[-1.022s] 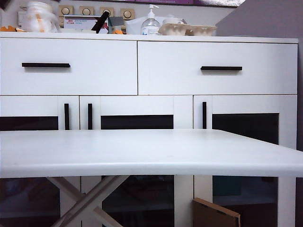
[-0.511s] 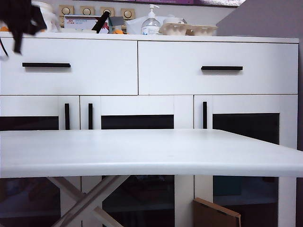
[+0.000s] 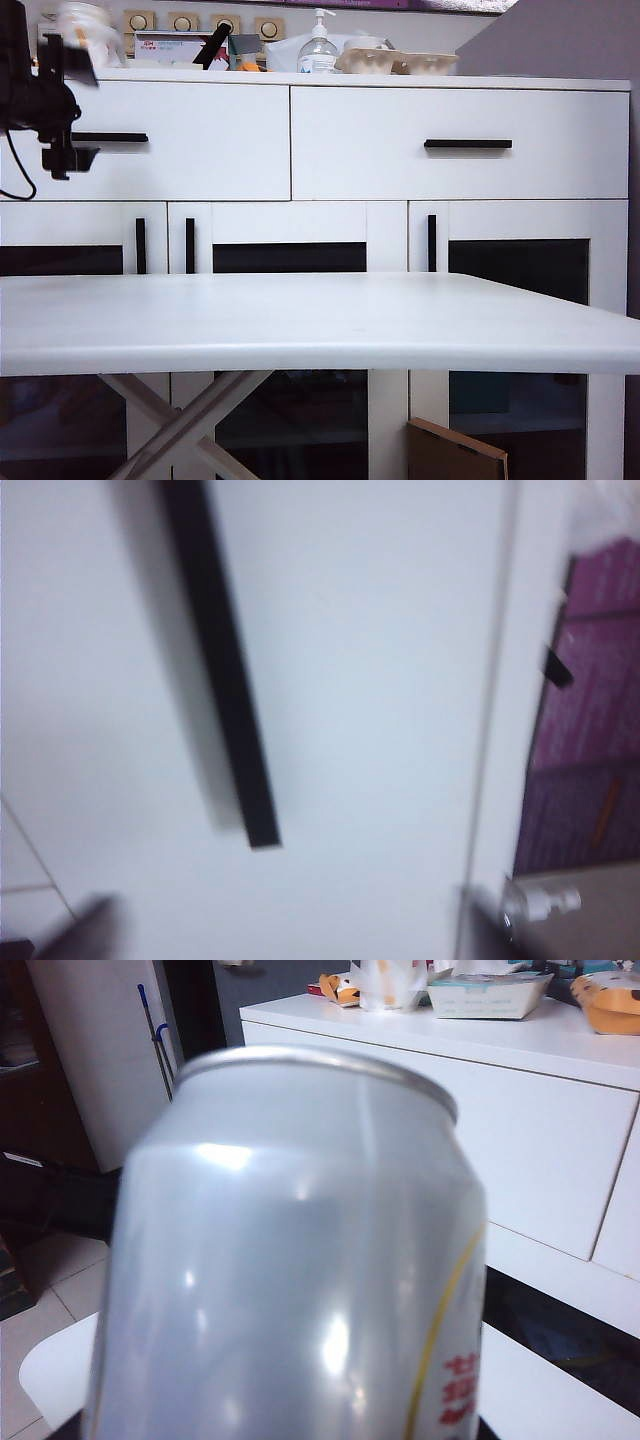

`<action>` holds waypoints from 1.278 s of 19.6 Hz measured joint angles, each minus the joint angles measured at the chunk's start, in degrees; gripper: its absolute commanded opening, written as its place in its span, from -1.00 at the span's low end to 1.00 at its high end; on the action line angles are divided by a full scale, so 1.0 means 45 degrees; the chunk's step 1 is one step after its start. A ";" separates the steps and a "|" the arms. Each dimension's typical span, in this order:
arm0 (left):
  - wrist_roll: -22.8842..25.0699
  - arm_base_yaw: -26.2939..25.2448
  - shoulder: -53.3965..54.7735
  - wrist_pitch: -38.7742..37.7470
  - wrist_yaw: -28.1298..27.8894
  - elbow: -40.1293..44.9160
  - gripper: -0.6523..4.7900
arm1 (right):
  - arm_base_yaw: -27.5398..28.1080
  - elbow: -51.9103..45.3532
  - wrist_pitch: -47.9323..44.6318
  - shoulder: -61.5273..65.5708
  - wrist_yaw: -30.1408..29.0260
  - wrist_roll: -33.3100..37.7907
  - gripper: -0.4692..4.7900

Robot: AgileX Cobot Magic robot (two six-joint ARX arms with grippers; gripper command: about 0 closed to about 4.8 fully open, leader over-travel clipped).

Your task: Pick up a can of beer from the white table, open the left drawer, place the beer inside the drawer, and finally close the drawer.

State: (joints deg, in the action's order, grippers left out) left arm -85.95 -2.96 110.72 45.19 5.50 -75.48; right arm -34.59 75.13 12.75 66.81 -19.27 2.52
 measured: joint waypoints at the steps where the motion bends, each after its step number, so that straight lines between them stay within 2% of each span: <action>1: -0.0024 0.0000 0.0068 0.0005 -0.0068 -0.0087 0.82 | 0.0005 0.0000 0.0000 0.0000 0.0010 0.0000 -0.09; 8: -0.0005 -0.0126 0.1525 -0.0350 -0.0126 -0.2327 0.80 | 0.0010 0.0000 -0.0063 0.0000 0.0005 0.0000 -0.09; 11: 0.0034 -0.0146 0.2220 -0.0743 -0.0117 -0.3405 0.59 | 0.0010 0.0000 -0.0097 0.0000 0.0005 0.0000 -0.09; 20: 0.0039 -0.0194 0.3410 -0.1549 -0.0102 -0.5066 0.59 | 0.0010 0.0000 -0.0092 0.0015 0.0034 0.0000 -0.09; 22: 0.0034 -0.0189 0.3473 -0.2166 -0.0034 -0.5445 0.58 | 0.0019 0.0000 -0.0092 0.0024 0.0044 0.0000 -0.09; 24: 0.0034 -0.0189 0.3551 -0.2443 0.0034 -0.5663 0.29 | 0.0019 0.0000 -0.0097 0.0024 0.0039 0.0000 -0.09; 25: 0.0039 -0.0194 0.3570 -0.2506 0.0034 -0.5668 0.03 | 0.0019 0.0000 -0.0097 0.0024 0.0039 0.0000 -0.09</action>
State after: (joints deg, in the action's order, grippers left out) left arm -85.78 -3.84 126.78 33.91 5.65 -100.99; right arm -34.50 75.13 12.32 66.92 -19.09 2.52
